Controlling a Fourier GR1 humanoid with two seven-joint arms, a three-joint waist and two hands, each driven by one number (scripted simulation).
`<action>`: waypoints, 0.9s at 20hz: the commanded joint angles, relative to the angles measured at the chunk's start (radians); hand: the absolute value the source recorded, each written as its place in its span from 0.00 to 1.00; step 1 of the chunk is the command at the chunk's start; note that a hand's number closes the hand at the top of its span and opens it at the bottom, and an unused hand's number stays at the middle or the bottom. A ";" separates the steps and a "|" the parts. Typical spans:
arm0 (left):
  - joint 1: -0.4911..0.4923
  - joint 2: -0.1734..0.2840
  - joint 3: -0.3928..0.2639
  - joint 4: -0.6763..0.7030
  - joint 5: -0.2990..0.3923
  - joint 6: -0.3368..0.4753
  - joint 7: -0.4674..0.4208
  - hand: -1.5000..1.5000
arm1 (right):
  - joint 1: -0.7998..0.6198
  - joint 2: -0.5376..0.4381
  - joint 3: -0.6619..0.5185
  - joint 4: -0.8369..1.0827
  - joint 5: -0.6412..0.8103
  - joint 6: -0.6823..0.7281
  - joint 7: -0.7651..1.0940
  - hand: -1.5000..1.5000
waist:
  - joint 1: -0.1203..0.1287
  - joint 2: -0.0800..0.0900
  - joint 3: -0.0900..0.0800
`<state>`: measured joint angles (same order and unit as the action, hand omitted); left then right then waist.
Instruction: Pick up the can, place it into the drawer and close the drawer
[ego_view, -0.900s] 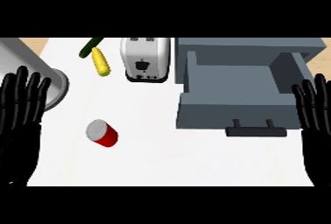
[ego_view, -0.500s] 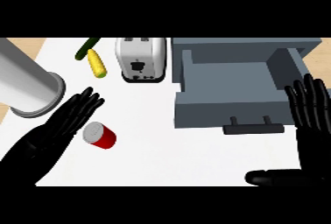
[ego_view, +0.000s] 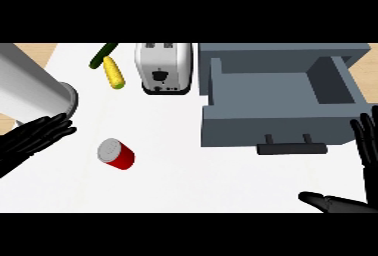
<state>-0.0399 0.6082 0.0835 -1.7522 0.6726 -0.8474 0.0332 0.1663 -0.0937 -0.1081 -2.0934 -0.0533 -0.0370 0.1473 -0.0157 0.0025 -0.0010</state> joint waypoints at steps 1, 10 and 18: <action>-0.025 0.151 0.120 0.160 0.150 -0.182 -0.020 0.00 | 0.052 -0.029 -0.076 -0.019 -0.053 0.025 0.001 0.00 | 0.005 -0.002 0.001; -0.031 0.187 0.063 0.173 0.296 -0.121 0.115 0.00 | 0.162 -0.039 -0.191 -0.058 -0.191 0.147 -0.034 0.00 | 0.009 -0.004 0.002; -0.054 0.280 -0.017 0.264 0.545 -0.104 0.239 0.00 | 0.223 -0.039 -0.234 -0.078 -0.230 0.220 -0.053 0.00 | 0.011 -0.004 0.001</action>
<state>-0.1282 0.8658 0.0934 -1.4780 1.1220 -0.9600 0.2182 0.3477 -0.1519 -0.3416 -2.1178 -0.2801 0.1723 0.0710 -0.0101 -0.0005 0.0008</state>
